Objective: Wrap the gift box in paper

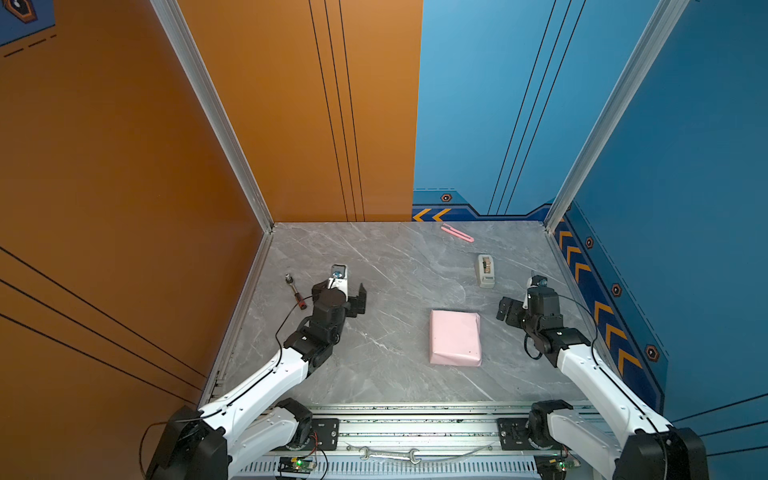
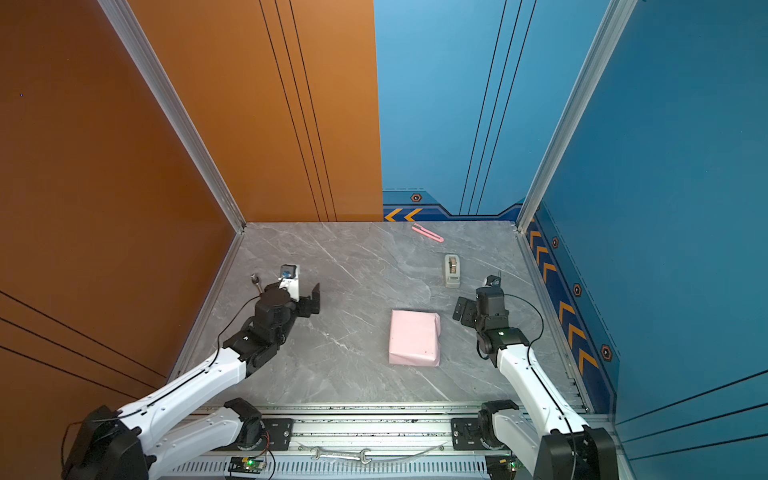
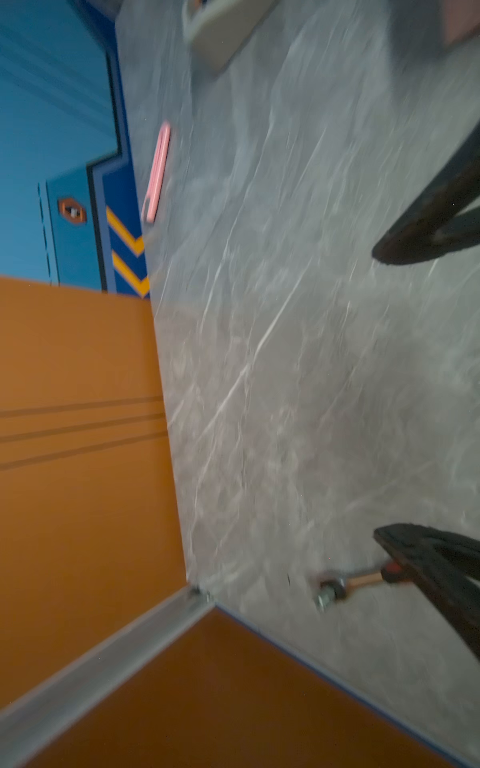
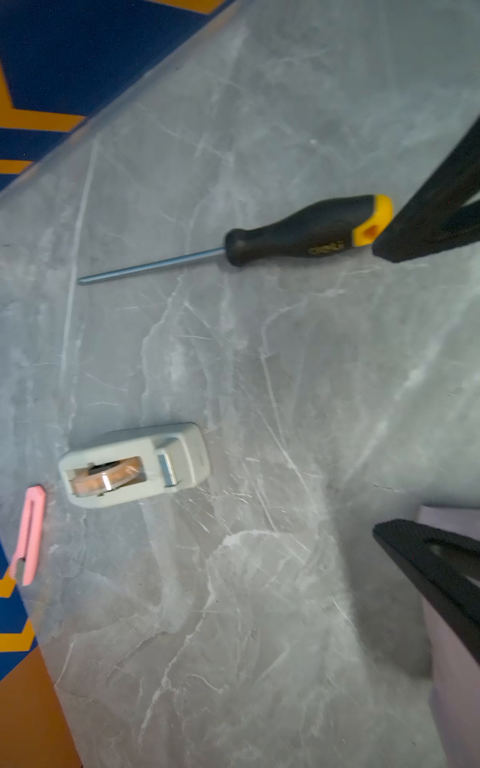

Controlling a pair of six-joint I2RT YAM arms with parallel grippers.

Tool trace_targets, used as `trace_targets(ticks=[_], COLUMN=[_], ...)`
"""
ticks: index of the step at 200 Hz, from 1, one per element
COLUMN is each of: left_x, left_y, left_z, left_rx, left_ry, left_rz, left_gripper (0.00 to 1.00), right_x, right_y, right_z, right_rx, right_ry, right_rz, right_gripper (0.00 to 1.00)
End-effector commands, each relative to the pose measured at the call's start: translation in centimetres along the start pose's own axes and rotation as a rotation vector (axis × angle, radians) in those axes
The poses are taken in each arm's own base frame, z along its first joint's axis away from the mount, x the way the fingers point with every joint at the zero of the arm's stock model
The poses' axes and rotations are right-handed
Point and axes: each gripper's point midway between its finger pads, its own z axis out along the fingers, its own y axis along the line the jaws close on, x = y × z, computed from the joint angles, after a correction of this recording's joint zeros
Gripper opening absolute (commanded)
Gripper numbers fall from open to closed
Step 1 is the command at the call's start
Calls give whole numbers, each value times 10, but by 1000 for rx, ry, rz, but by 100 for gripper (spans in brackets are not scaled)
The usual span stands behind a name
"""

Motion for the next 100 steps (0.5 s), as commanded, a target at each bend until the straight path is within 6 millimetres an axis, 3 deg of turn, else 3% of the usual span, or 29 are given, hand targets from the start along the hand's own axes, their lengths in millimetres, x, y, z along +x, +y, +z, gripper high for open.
trace_targets(ticks=[1,13,35,50,60,73,80,87,100], left_x=[21,38,65,61,65,90,80,84,90], left_y=[57,68,69,62,68,75,90,97,94], left_z=[13,24,53,67,74,83,85,81,86], left_rx=[-180,-197,-129,-79,-75,-66,-141,-159,-167], left_ry=[18,34,25,10,25,28,-63,-10,30], left_rz=[27,15,-33,27,2,-53,-92,-128,-105], left_gripper=[98,98,98,98,98,98,98,98,98], right_x=[-45,-43,-40,-49,-52,-45,-36,-38,-33], right_y=[5,3,6,11,11,9,9,9,8], right_z=[14,27,45,47,49,60,67,67,69], right_rx=[-36,-33,-53,-74,-54,-67,-69,-67,-69], right_ry=[-216,-226,-298,-348,-391,-387,-391,-441,-357], right_rz=[-112,-140,-182,-206,-232,-224,-233,-223,-232], right_gripper=[100,100,100,100,100,100,100,100,100])
